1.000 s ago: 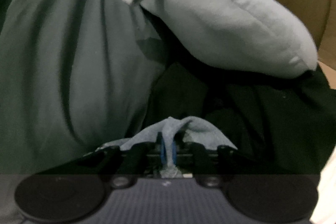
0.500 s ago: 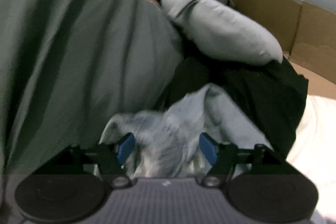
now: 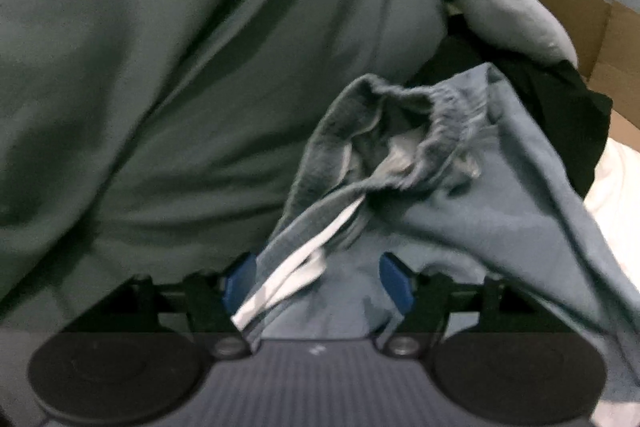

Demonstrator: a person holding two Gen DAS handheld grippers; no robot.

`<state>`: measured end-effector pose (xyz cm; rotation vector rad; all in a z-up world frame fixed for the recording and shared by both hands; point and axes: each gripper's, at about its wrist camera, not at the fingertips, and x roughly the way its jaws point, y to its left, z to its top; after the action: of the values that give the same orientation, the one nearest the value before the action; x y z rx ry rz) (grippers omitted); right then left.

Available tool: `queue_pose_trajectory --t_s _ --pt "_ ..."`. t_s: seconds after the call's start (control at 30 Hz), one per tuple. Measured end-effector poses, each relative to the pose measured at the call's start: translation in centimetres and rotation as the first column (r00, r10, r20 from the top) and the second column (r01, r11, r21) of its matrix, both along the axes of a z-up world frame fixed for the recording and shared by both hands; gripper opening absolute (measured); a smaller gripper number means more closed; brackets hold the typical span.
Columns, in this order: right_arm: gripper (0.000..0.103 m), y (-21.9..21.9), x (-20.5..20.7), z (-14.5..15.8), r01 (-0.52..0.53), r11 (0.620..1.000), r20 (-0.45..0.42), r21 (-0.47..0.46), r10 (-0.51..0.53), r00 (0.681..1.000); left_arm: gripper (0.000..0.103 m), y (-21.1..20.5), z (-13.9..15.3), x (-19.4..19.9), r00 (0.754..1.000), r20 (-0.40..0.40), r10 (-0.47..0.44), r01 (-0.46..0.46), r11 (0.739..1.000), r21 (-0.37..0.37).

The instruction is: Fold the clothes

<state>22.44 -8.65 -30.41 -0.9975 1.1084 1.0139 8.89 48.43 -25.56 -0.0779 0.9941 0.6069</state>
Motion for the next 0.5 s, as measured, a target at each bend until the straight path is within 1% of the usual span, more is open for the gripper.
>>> queue_pose_trajectory --t_s 0.07,0.2,0.33,0.5 --pt "0.003 -0.2 1.4 0.4 0.03 1.0 0.036 0.009 -0.03 0.999 0.072 0.4 0.0 -1.5 0.999 -0.004 0.032 -0.032 0.999 -0.009" --pt "0.003 -0.2 4.1 0.9 0.08 0.996 0.096 0.029 -0.082 0.992 0.073 1.1 -0.7 -4.4 0.995 -0.015 0.101 -0.101 0.994 -0.051" --pt "0.003 0.3 6.5 0.9 0.107 0.993 0.142 0.042 -0.111 0.984 0.074 0.6 -1.6 -6.8 0.99 -0.036 0.139 -0.142 0.987 -0.078" --pt "0.003 1.3 8.9 0.4 0.124 0.991 0.192 0.051 -0.132 0.973 0.074 -0.2 -3.1 -8.3 0.986 -0.059 0.157 -0.163 0.979 -0.119"
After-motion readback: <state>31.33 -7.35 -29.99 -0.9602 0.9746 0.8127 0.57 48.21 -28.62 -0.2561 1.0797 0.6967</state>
